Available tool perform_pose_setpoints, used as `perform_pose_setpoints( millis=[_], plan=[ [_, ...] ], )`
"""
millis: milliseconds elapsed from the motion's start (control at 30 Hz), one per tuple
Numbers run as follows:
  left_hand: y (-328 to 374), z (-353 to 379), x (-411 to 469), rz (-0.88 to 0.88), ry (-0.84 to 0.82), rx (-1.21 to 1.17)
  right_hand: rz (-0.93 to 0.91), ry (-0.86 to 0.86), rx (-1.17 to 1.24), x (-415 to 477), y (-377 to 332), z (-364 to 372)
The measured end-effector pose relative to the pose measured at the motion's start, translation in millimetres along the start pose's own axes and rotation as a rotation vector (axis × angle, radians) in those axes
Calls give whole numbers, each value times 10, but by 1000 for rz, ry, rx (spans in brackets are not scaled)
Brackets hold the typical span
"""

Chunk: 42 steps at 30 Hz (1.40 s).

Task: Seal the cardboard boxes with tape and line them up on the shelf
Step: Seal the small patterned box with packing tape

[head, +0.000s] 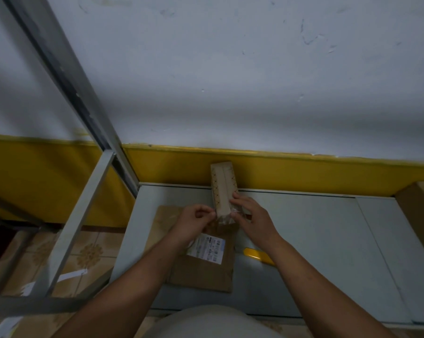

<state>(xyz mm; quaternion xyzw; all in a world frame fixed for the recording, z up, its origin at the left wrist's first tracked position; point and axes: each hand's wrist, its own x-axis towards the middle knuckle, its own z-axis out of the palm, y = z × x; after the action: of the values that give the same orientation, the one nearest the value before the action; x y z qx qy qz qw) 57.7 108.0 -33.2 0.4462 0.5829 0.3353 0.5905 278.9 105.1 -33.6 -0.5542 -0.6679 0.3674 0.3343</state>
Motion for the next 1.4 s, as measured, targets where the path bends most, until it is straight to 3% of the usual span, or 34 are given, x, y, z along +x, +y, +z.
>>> perform_pose_setpoints(
  millis=[167,300,433,567,700,833,967,1033,1300,1400],
  plan=[
    [-38,13,17,-126,-24,-169,0,-6,42,-15,19,8],
    [-11,59,22,-131,41,-162,-10,8,52,-40,24,32],
    [-41,90,55,-57,119,-26,-29,17,37,-64,18,64],
    [-76,117,71,57,125,298,-34,28,36,-77,16,93],
    [-73,150,60,86,127,350,-42,30,22,-82,36,61],
    [-18,61,1,260,284,330,-28,-7,32,-44,31,36],
    [61,99,-122,371,89,406,-42,-64,23,-10,-13,56],
    [36,137,-109,366,91,417,-42,-68,44,-24,-7,67],
    [9,126,-167,289,103,278,86,202,159,-218,49,127],
    [16,138,-208,206,210,464,116,245,124,-261,90,176]
  ],
)
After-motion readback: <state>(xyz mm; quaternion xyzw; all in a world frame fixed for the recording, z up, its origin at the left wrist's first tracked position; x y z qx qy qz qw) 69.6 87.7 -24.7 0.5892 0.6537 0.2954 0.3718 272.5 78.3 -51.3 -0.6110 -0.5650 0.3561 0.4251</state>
